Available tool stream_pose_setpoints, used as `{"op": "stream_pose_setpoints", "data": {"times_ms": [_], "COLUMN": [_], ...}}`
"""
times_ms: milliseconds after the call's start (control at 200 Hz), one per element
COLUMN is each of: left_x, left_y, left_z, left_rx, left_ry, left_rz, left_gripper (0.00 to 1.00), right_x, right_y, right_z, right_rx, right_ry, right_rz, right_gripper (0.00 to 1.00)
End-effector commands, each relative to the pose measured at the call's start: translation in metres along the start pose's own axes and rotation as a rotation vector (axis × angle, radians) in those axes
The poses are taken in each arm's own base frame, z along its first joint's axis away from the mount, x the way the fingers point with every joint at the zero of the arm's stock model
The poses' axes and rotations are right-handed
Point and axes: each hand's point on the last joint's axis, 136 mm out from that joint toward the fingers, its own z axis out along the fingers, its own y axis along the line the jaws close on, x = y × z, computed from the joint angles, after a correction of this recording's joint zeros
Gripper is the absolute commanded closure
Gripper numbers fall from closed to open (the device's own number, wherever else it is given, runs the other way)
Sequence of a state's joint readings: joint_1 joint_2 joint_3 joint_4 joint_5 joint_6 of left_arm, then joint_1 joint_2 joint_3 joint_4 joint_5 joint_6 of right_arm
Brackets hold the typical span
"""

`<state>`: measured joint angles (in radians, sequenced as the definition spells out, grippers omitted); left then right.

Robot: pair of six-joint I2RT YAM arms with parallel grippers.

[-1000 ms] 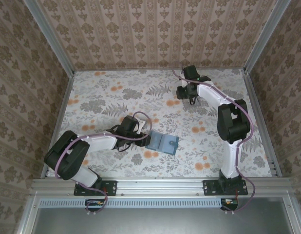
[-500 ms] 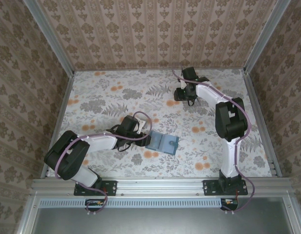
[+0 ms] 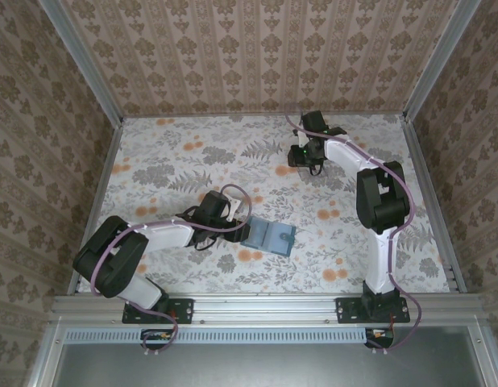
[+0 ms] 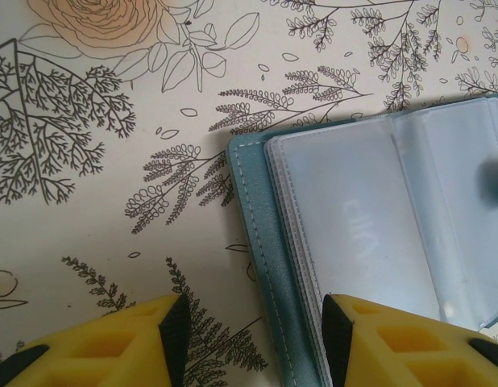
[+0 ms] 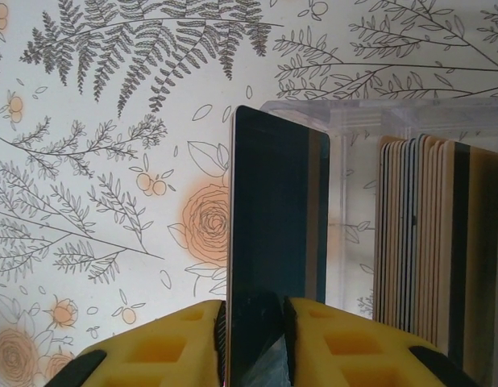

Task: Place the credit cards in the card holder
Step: Place the credit card in the storage box.

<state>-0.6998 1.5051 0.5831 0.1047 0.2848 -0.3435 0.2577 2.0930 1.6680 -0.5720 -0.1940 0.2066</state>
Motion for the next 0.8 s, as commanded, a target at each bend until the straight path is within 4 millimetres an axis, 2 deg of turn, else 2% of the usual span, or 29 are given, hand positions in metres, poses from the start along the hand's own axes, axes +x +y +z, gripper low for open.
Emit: {"op": "stream_pose_setpoints", "data": {"times_ms": [0, 795], "left_x": [-0.008, -0.009], "left_y": [-0.007, -0.009], "left_z": [-0.002, -0.002], "left_rx": [0.014, 0.025], "left_ry": [-0.012, -0.012], "left_rz": [0.008, 0.008], "left_gripper": [0.50, 0.50], "right_x": [-0.010, -0.019], "right_y": [0.016, 0.029], "right_z": [-0.015, -0.029], "right_rx": [-0.061, -0.118], "right_ry": [-0.038, -0.063], "right_rz": [0.003, 0.019], "right_gripper": [0.72, 0.70]}}
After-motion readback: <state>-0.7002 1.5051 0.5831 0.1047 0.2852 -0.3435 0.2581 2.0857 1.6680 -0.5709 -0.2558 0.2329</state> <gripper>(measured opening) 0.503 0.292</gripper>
